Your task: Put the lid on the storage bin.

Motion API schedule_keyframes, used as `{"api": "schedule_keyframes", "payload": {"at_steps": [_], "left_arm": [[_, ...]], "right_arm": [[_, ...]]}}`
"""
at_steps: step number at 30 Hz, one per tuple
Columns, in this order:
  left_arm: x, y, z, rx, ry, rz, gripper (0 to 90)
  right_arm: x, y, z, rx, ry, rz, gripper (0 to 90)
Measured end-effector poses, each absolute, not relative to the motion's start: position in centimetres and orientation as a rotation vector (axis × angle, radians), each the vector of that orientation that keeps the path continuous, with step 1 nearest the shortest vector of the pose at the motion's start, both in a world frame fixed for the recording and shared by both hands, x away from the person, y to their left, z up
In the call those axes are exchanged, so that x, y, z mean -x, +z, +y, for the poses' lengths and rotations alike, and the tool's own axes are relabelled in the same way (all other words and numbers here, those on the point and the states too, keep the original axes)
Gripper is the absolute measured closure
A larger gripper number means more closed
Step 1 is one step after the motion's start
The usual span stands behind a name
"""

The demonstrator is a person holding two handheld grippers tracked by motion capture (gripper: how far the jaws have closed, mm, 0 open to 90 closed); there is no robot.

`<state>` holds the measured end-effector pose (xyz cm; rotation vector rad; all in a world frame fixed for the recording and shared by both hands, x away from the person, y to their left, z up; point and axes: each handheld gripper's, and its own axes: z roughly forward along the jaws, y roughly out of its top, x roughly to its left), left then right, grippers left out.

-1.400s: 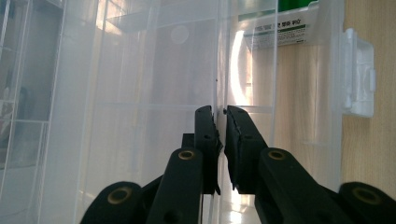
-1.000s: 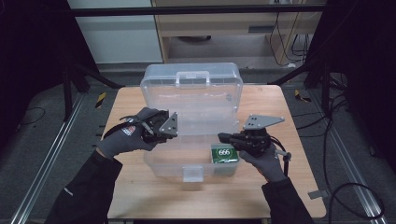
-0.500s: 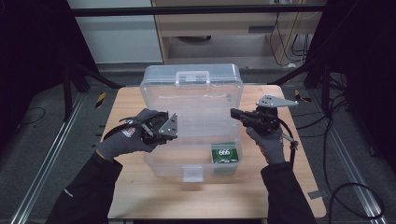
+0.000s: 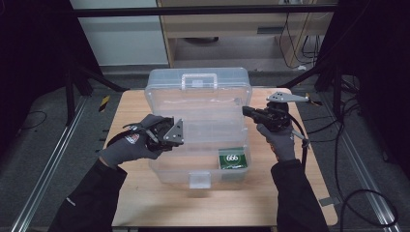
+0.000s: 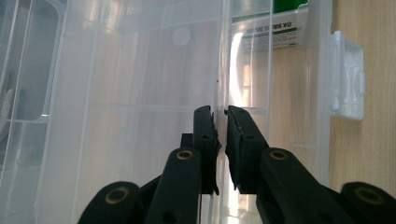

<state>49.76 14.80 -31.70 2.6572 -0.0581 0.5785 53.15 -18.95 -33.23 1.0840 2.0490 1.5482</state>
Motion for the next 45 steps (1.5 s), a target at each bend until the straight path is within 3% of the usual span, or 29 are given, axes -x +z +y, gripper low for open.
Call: {"api": "schedule_keyframes", "payload": {"at_steps": [32, 45], "left_arm": [[-49.0, -32.6, 14.7, -2.647, 0.537, -0.097, 80.2], [-49.2, -32.9, 14.8, -2.504, 0.460, 0.000, 66.8]], "right_arm": [[-52.8, -33.7, -20.1, -1.120, 1.542, 2.062, 90.0], [-52.4, -34.1, -20.7, -1.135, 1.559, 2.074, 90.0]]}}
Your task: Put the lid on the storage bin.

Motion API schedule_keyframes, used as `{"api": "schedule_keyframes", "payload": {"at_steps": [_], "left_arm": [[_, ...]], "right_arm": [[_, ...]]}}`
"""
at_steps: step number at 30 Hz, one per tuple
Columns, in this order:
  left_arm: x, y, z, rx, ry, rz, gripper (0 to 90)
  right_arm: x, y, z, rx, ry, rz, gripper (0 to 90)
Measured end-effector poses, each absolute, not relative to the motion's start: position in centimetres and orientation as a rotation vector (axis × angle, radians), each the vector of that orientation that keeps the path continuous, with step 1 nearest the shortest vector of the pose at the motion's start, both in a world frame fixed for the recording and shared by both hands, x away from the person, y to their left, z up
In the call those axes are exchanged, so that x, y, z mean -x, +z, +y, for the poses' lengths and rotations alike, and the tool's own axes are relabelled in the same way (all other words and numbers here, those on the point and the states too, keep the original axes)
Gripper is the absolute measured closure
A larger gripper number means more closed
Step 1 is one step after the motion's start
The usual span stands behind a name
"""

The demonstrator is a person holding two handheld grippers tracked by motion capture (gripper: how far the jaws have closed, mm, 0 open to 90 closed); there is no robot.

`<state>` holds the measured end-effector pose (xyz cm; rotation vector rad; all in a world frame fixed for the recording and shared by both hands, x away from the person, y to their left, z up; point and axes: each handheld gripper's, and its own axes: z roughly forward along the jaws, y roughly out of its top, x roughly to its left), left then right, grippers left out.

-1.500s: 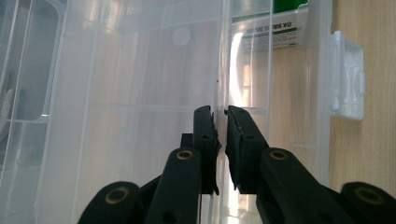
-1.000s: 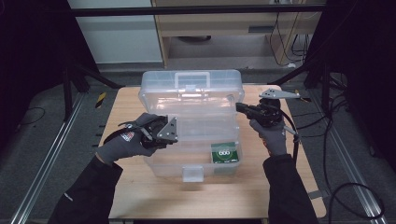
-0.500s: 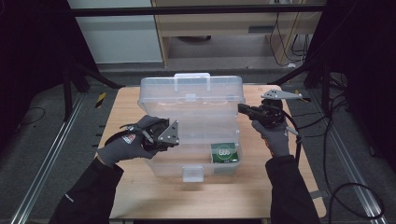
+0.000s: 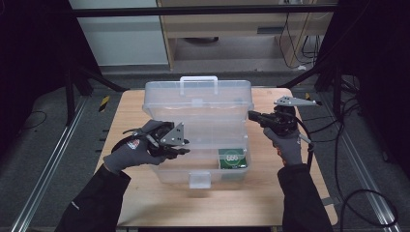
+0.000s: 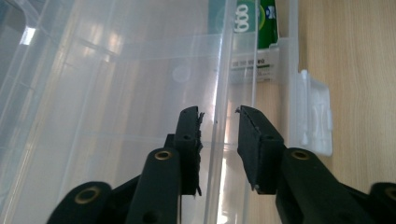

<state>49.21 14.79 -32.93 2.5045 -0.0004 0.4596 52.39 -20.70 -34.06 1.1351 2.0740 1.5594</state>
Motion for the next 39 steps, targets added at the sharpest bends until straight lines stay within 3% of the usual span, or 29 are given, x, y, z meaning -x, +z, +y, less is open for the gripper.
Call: {"api": "schedule_keyframes", "payload": {"at_steps": [10, 19, 32, 39], "left_arm": [[-49.5, -32.9, 16.1, -2.272, 0.354, 0.179, 57.1], [-49.4, -33.9, 16.3, -2.167, 0.367, 0.331, 53.0], [-48.6, -33.2, 17.3, -2.097, 0.406, 0.388, 56.5], [-48.7, -33.0, 18.6, -2.073, 0.455, 0.468, 67.2]], "right_arm": [[-52.0, -34.1, -20.6, -1.135, 1.539, 2.093, 90.0], [-51.8, -34.6, -20.9, -1.148, 1.545, 2.098, 90.0], [-51.5, -34.7, -21.2, -1.144, 1.536, 2.102, 90.0], [-51.4, -34.7, -21.2, -1.147, 1.537, 2.103, 90.0]]}}
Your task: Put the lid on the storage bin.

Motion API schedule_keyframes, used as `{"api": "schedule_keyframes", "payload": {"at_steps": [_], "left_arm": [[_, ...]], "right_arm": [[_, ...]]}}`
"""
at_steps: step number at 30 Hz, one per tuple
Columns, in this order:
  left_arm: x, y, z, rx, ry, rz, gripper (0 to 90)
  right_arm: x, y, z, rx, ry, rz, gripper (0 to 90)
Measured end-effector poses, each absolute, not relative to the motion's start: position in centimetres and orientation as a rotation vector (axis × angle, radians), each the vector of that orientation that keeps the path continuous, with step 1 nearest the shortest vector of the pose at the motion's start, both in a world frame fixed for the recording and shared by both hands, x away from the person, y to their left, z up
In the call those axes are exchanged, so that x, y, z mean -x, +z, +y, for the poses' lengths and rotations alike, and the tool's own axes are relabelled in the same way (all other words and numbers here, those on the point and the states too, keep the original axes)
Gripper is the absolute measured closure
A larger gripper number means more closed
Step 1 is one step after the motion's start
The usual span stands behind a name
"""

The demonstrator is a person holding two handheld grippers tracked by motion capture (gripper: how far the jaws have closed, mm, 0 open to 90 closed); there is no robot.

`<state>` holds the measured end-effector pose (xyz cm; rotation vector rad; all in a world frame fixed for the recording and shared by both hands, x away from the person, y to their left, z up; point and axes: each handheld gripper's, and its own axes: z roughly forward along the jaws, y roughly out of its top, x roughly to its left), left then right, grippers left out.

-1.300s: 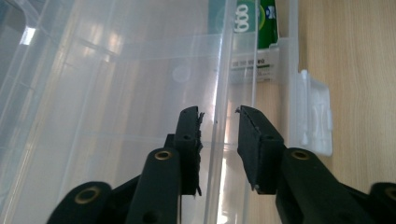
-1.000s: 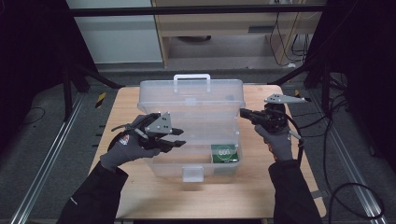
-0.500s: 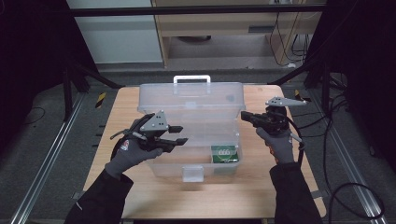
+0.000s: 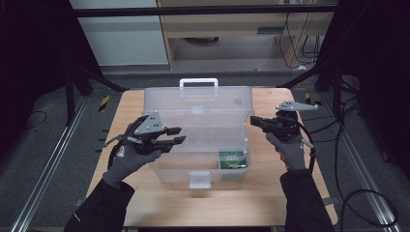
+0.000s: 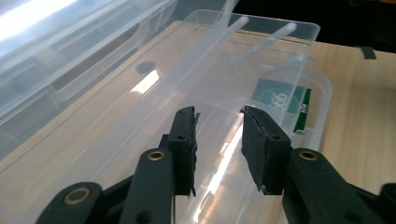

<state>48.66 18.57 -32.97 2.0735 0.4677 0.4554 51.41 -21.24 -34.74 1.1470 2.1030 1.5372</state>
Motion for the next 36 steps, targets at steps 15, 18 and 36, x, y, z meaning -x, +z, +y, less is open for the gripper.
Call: {"api": "schedule_keyframes", "payload": {"at_steps": [15, 18, 36], "left_arm": [[-48.8, -33.1, 23.0, -2.029, 0.555, 0.668, 89.6], [-48.8, -33.2, 23.5, -2.015, 0.560, 0.689, 89.6], [-48.6, -34.3, 25.8, -1.963, 0.572, 0.785, 89.7]], "right_arm": [[-51.3, -34.9, -21.1, -1.148, 1.508, 2.123, 90.0], [-51.3, -34.9, -21.0, -1.149, 1.503, 2.127, 90.0], [-50.1, -34.8, -20.1, -1.122, 1.405, 2.167, 90.0]]}}
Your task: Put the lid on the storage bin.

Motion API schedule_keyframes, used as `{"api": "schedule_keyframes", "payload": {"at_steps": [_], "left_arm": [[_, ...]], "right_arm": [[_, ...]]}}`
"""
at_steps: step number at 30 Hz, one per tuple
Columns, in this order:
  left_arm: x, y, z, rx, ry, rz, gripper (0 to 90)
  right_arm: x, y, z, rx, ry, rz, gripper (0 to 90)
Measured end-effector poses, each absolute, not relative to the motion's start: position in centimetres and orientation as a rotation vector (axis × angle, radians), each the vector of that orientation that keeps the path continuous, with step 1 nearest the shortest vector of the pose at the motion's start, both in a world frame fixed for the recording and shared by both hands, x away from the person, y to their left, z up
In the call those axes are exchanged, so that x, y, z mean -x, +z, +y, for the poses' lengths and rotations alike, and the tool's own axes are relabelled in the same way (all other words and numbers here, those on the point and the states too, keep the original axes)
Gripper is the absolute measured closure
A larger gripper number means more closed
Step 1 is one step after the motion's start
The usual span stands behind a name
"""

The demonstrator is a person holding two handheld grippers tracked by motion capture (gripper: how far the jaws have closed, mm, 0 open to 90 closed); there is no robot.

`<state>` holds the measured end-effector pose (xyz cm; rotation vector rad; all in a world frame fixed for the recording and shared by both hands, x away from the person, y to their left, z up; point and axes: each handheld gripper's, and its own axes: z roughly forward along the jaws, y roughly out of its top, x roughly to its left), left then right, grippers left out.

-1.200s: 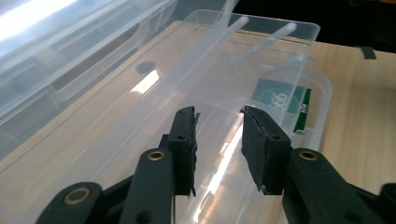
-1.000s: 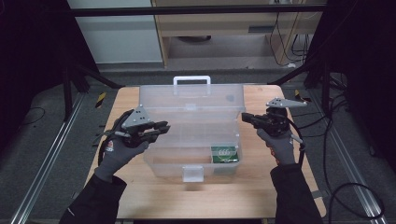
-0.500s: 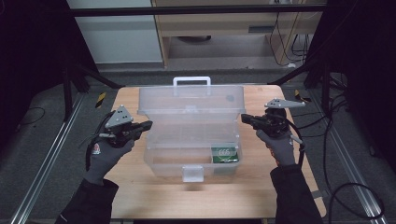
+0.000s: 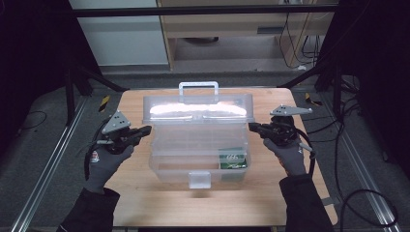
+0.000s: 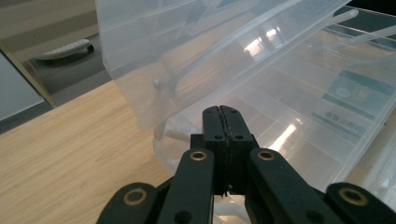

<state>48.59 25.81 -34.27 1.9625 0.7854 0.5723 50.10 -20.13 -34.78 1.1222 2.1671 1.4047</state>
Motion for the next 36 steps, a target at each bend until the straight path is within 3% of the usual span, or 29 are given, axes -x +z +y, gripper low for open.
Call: {"api": "schedule_keyframes", "payload": {"at_steps": [36], "left_arm": [[-46.3, -39.1, 26.7, -2.064, 0.512, 0.846, 89.1]], "right_arm": [[-45.6, -38.6, -20.7, -1.096, 1.253, 2.265, 89.9]]}}
